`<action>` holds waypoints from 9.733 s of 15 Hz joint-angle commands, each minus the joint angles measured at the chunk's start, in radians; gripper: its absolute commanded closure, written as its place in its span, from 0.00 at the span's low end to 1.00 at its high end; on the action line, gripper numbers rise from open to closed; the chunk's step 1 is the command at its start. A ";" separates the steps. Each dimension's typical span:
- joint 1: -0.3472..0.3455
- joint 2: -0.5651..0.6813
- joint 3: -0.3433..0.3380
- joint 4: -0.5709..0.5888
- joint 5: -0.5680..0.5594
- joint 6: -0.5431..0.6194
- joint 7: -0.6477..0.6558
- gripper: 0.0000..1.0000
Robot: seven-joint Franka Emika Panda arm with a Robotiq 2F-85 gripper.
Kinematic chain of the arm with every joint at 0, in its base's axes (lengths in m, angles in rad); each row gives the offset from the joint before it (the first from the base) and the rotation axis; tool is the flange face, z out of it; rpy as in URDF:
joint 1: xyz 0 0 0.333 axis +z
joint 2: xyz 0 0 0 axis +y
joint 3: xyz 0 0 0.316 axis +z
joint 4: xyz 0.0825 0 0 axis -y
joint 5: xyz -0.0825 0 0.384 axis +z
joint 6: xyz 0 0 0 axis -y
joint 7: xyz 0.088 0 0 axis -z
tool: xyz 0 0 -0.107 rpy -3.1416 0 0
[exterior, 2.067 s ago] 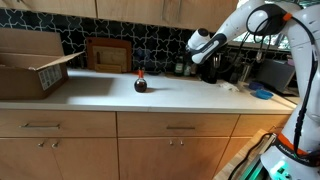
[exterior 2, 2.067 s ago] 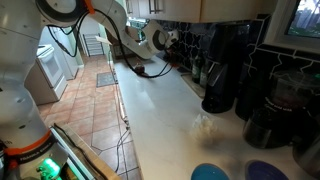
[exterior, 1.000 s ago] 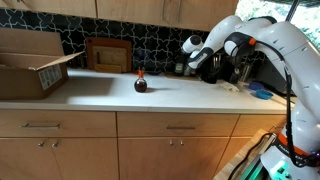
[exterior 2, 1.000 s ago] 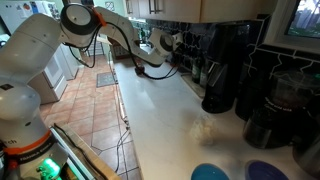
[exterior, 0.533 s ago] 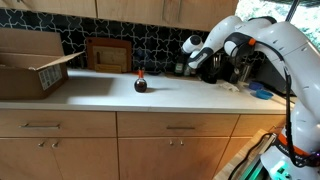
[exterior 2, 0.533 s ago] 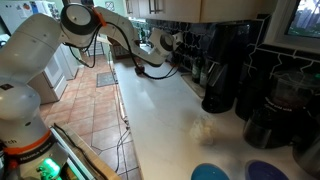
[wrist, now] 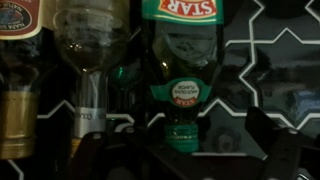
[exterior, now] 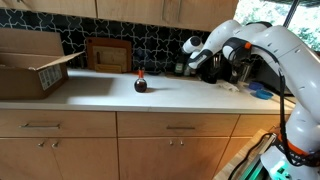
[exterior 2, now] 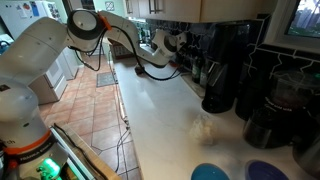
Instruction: Move the green bottle forward
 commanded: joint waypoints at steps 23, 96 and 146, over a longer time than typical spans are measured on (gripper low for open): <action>-0.099 0.135 0.009 0.226 0.005 0.002 0.006 0.95; -0.464 -0.357 0.747 -0.408 0.276 0.376 -0.844 0.88; -0.711 -0.274 1.137 -0.420 -0.916 0.551 -0.411 0.89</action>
